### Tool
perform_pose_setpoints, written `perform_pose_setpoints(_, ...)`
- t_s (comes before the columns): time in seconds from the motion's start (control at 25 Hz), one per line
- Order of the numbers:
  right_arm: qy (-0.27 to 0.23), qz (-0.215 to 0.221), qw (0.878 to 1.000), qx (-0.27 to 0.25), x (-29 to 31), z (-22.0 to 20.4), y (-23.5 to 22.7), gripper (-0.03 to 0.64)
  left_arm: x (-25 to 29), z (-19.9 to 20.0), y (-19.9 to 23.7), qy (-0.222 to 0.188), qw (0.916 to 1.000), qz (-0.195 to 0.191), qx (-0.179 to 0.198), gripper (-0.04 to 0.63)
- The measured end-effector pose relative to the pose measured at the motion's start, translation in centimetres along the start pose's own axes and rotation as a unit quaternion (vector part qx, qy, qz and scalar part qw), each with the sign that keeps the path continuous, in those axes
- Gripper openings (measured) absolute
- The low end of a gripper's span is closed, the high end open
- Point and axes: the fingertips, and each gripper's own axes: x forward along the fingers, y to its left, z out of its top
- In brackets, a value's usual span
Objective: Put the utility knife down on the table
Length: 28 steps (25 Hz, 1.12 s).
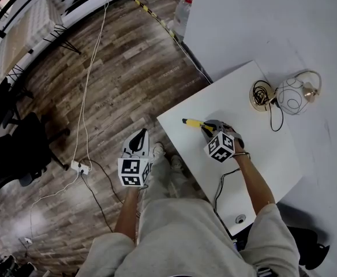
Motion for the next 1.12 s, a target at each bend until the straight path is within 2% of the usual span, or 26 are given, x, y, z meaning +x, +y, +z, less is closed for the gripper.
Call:
perform_pose_setpoints(0.08, -0.009, -0.014, 1.0, 0.015, -0.6, 0.1, 0.0, 0.028, 0.0, 0.1, -0.2, -0.001, 1.0, 0.0, 0.001, 0.009)
perform_pose_setpoints(0.32, -0.027, -0.024, 0.997, 0.061, -1.8, -0.4, 0.8, 0.0, -0.2, 0.1, -0.8, -0.001, 1.0, 0.002, 0.004, 0.009)
perform_pose_setpoints(0.48, -0.06, -0.028, 0.99, 0.125, -2.9, 0.1, 0.8, -0.001, -0.5, 0.5, -1.1, -0.005, 1.0, 0.004, 0.006, 0.009)
perform_pose_setpoints(0.64, -0.108, -0.035, 0.971, 0.212, -4.4, 1.0, 0.2, -0.002, -0.8, 1.1, -1.3, -0.01, 0.9999, 0.007, 0.01, 0.009)
perform_pose_setpoints(0.88, -0.177, -0.059, 0.928, 0.323, -7.2, 2.1, -1.0, -0.002, -1.5, 2.3, -1.6, -0.02, 0.9996, 0.01, 0.019, 0.009)
perform_pose_setpoints(1.0, -0.209, -0.076, 0.91, 0.349, -9.0, 2.8, -2.0, -0.002, -1.9, 3.1, -1.9, -0.026, 0.9992, 0.011, 0.026, 0.009)
perform_pose_setpoints(1.12, -0.236, -0.095, 0.9, 0.355, -10.7, 3.6, -2.8, -0.002, -2.1, 4.1, -2.3, -0.036, 0.9987, 0.011, 0.034, 0.009)
